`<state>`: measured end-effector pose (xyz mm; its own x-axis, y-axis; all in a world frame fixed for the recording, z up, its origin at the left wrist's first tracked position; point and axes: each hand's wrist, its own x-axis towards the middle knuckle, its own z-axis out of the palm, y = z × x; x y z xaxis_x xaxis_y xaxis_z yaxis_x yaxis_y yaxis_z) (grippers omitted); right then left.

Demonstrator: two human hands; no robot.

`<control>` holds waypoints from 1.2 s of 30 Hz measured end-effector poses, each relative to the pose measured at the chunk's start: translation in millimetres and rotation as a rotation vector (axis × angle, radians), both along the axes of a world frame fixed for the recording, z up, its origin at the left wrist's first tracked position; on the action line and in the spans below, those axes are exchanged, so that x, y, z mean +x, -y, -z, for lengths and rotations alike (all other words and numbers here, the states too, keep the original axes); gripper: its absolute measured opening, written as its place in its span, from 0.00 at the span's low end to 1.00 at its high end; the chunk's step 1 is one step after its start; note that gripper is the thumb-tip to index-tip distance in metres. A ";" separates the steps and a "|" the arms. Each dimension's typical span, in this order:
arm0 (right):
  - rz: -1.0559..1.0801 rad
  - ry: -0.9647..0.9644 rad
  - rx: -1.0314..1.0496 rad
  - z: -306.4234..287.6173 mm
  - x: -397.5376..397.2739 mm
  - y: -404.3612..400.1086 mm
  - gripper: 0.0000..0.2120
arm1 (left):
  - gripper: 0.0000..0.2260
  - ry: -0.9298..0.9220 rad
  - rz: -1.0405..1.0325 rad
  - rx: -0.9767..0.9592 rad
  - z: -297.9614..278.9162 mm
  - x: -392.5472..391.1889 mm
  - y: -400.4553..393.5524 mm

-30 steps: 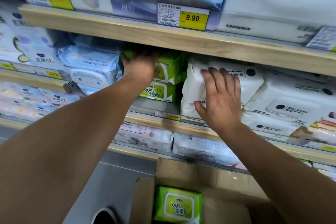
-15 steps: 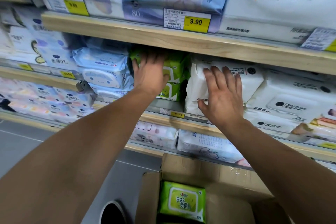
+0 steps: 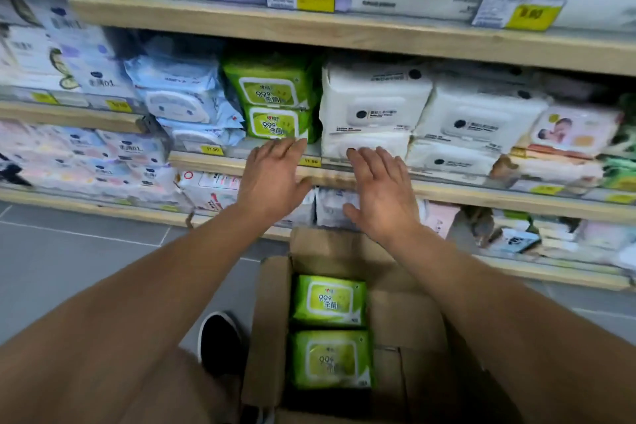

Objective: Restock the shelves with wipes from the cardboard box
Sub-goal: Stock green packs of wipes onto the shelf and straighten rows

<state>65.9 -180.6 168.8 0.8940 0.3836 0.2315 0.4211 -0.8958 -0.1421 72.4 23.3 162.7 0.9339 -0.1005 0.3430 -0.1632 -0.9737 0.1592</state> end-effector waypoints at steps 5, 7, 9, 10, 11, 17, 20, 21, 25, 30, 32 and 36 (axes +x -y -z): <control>-0.005 -0.172 -0.025 43.5 -51.3 27.0 0.41 | 0.31 -0.135 0.053 -0.082 39.1 -58.6 33.9; -0.034 -0.247 -0.089 61.1 -70.6 39.7 0.41 | 0.31 -0.184 0.071 -0.106 61.0 -80.0 46.6; -0.074 -0.279 -0.129 80.4 -86.8 49.7 0.41 | 0.32 -0.301 0.065 -0.087 81.0 -100.5 56.4; -0.088 -0.297 -0.138 89.6 -93.8 53.7 0.41 | 0.33 -0.365 0.063 -0.058 90.8 -109.1 60.6; -0.099 -0.323 -0.143 98.4 -99.5 57.3 0.41 | 0.33 -0.422 0.072 -0.035 100.1 -116.6 64.6; -0.105 -0.503 -0.149 154.2 -115.8 81.0 0.41 | 0.33 -0.621 0.113 0.008 149.6 -143.3 83.3; -0.084 -0.591 -0.162 183.9 -120.7 90.0 0.41 | 0.34 -0.719 0.113 0.041 180.1 -146.1 86.5; -0.075 -0.630 -0.161 193.3 -122.3 92.4 0.41 | 0.34 -0.753 0.112 0.046 190.2 -146.9 88.0; -0.035 -0.743 -0.125 225.2 -124.9 96.1 0.41 | 0.34 -0.879 0.088 0.060 225.7 -148.6 90.6; 0.014 -0.819 -0.074 251.9 -125.7 99.0 0.40 | 0.36 -0.989 0.011 -0.030 261.6 -147.9 85.6; 0.029 -0.864 -0.074 262.4 -127.4 101.1 0.40 | 0.39 -1.051 -0.020 -0.016 275.1 -146.8 82.7; 0.019 -0.889 -0.124 276.1 -130.1 103.0 0.40 | 0.46 -1.201 -0.063 0.024 290.5 -143.8 93.8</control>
